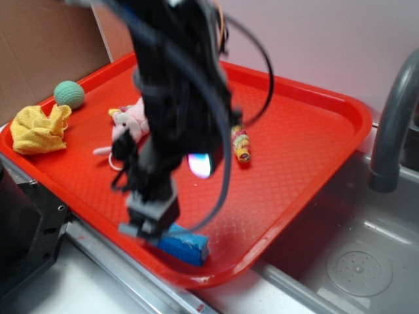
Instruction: Grab the blue sponge.
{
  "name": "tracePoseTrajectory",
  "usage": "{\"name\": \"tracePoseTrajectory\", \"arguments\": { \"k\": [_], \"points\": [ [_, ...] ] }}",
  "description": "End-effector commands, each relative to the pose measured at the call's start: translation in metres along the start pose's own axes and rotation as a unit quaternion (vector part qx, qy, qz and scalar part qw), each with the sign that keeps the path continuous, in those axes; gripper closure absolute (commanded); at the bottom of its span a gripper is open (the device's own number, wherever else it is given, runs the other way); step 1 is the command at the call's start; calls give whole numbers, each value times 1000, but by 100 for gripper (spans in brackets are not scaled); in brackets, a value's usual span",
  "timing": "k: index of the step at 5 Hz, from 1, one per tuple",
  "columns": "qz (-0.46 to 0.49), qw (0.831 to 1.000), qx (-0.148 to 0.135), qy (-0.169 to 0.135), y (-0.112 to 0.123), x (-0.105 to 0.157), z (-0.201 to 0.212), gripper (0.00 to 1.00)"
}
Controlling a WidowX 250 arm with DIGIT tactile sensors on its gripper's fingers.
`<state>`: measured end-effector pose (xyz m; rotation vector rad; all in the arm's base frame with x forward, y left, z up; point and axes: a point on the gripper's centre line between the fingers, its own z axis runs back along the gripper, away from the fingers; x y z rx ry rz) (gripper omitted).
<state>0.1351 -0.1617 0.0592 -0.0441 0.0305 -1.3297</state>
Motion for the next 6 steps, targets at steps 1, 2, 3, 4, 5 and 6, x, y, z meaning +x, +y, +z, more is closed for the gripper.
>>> {"name": "tracePoseTrajectory", "arguments": {
  "k": [1,2,3,4,5,6],
  "points": [
    [5,1000,1,-11,-10,-10,-7,0],
    [5,1000,1,-11,-10,-10,-7,0],
    [5,1000,1,-11,-10,-10,-7,0],
    [-8,1000,2,-9,-15,-9,-23,0],
    [-12,1000,-9,2,-5,-5,-29,0],
    [1,1000,-21,21,3,-8,-41,100]
  ]
}}
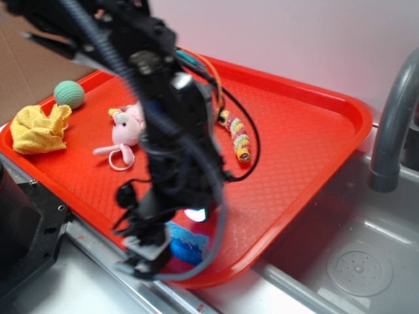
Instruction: Grab the blue sponge.
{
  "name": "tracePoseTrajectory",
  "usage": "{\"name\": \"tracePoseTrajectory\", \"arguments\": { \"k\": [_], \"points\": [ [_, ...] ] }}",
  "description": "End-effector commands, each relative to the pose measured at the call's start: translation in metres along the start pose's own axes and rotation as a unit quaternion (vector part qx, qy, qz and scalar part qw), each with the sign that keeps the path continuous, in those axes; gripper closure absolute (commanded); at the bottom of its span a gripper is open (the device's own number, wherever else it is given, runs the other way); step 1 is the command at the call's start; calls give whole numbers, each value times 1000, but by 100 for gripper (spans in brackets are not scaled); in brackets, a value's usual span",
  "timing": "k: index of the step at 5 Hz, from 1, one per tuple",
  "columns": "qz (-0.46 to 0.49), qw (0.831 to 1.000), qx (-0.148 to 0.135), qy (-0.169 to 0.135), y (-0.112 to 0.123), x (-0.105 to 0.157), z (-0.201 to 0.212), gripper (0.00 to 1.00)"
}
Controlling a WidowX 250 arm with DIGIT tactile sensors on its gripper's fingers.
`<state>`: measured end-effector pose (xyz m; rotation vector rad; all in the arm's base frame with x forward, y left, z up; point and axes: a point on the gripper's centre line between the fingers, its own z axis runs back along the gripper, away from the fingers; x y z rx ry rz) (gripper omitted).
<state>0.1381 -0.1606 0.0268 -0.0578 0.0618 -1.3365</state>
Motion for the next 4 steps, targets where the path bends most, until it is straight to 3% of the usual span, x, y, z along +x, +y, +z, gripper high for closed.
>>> {"name": "tracePoseTrajectory", "arguments": {
  "k": [1,3,4],
  "points": [
    [12,1000,-15,23,5,-15,-11,100],
    [34,998,-22,48,7,-18,-5,100],
    [116,993,-15,21,1,-27,28,100]
  ]
}}
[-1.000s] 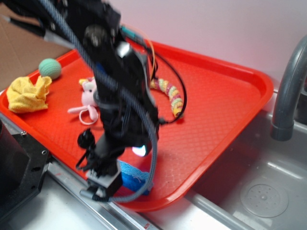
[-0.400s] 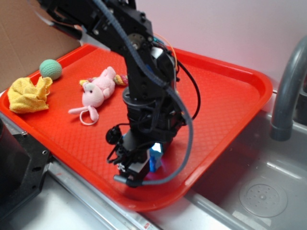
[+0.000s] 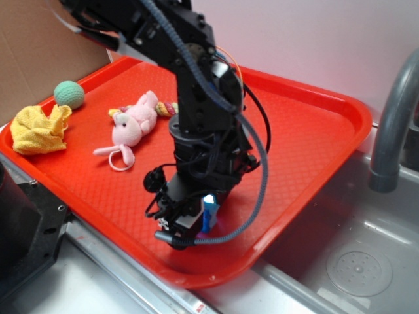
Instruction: Grab the blue sponge.
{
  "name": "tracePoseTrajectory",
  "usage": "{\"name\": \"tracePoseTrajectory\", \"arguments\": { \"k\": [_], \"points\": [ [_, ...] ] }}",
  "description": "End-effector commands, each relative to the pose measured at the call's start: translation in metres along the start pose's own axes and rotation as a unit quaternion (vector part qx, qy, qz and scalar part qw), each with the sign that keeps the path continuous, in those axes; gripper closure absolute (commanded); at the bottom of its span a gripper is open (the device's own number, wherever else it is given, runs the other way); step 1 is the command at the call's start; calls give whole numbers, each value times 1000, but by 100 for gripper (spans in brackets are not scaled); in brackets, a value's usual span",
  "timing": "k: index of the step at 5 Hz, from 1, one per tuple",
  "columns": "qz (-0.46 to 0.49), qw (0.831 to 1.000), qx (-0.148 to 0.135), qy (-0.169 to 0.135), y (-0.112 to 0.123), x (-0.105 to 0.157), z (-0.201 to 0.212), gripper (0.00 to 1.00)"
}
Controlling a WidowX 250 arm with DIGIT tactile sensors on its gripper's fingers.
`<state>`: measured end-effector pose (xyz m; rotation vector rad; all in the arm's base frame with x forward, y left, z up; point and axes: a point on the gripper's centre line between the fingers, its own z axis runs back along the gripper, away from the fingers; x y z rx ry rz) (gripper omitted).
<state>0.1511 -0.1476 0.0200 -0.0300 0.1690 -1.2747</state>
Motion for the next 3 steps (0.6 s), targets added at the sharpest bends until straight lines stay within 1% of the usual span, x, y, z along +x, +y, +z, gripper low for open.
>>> {"name": "tracePoseTrajectory", "arguments": {
  "k": [1,2,3],
  "points": [
    [207,978,-14,-31,-26,-51,67,100],
    [326,944,-17,-56,-28,-71,81,100],
    [438,895,-24,-85,-25,-91,101,100]
  ]
}}
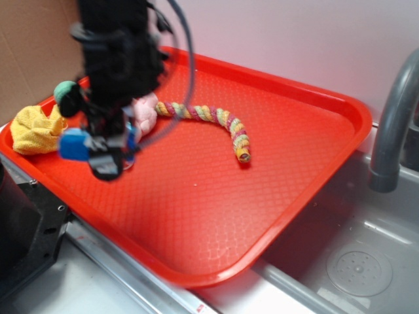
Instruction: Grab the blue sponge.
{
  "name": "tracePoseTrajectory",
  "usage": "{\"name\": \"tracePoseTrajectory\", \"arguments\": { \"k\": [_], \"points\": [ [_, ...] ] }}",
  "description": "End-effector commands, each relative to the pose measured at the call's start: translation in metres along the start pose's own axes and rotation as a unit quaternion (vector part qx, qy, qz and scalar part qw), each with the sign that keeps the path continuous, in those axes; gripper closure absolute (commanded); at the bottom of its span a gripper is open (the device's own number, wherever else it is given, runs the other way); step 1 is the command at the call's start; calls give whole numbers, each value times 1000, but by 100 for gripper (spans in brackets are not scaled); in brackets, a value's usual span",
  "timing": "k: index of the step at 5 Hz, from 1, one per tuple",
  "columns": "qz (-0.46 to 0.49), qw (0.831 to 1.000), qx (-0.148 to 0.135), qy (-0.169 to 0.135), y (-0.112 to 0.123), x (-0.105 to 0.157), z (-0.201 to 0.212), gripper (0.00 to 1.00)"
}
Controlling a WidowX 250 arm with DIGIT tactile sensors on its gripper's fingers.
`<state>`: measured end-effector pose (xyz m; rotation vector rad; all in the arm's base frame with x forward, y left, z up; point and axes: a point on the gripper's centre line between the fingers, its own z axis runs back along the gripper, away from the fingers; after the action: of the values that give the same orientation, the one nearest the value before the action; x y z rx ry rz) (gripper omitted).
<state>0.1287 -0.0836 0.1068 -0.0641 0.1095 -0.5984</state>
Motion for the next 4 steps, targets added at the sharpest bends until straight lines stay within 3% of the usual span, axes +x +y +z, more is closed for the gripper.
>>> {"name": "tracePoseTrajectory", "arguments": {
  "k": [1,2,3,4],
  "points": [
    [241,969,4,-52,5,-10,43,100],
    [360,930,13,-71,15,-10,62,100],
    [410,907,16,-97,18,-11,75,100],
    [414,905,27,-99,17,-8,92,100]
  ]
}}
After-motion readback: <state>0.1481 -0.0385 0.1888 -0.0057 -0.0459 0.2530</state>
